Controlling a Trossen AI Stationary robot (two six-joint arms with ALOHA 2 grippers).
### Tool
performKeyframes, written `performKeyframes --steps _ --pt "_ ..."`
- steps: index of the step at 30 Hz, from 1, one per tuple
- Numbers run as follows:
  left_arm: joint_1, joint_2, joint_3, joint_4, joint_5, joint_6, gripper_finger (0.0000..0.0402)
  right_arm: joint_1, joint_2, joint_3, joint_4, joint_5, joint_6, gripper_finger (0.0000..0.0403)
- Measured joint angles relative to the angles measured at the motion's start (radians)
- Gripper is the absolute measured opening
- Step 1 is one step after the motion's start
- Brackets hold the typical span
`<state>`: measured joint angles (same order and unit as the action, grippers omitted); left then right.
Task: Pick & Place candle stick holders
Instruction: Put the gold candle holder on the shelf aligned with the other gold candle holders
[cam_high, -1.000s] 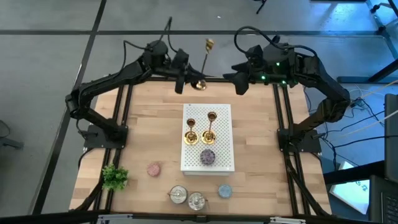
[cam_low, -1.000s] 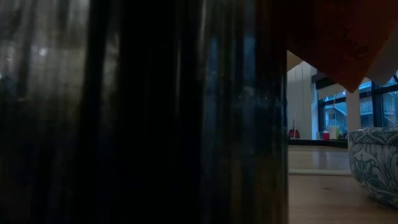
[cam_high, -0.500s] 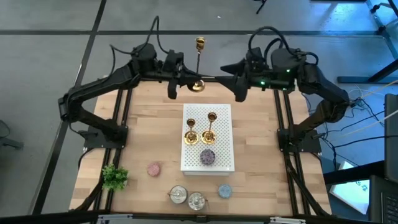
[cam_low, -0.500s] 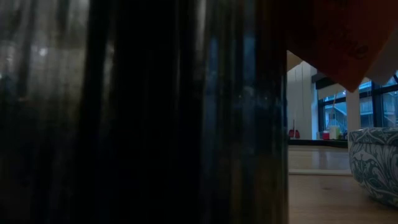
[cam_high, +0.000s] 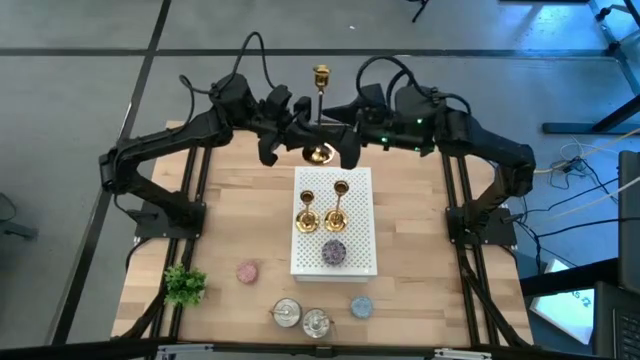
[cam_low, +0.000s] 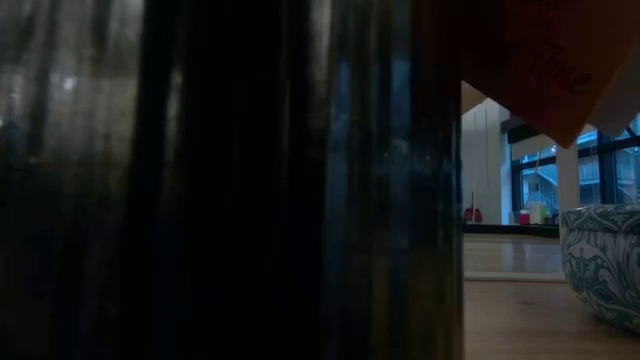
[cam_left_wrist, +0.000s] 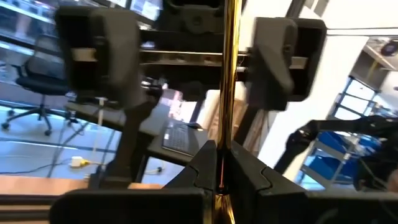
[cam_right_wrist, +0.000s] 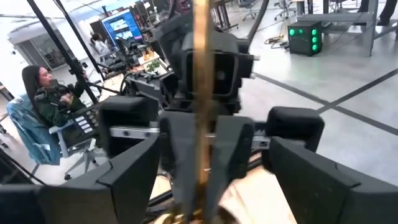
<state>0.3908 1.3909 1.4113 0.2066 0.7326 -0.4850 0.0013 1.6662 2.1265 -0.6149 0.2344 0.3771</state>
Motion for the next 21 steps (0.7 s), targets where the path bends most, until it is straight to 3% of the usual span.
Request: performKeyframes --steps 9,14,21 --pt "-0.029 -0.002 0.000 0.000 0.000 -0.001 0.0012 0.000 0.000 0.000 0.049 -0.002 -0.002 0.0305" --pt "-0.029 -0.002 0.000 0.000 -0.001 -0.003 0.0012 0.000 0.001 0.000 0.040 -0.064 0.017 0.0305" --pt "-0.029 -0.002 0.000 0.000 -0.002 -0.003 0.0012 0.006 0.000 0.000 0.072 -0.064 -0.062 0.0304"
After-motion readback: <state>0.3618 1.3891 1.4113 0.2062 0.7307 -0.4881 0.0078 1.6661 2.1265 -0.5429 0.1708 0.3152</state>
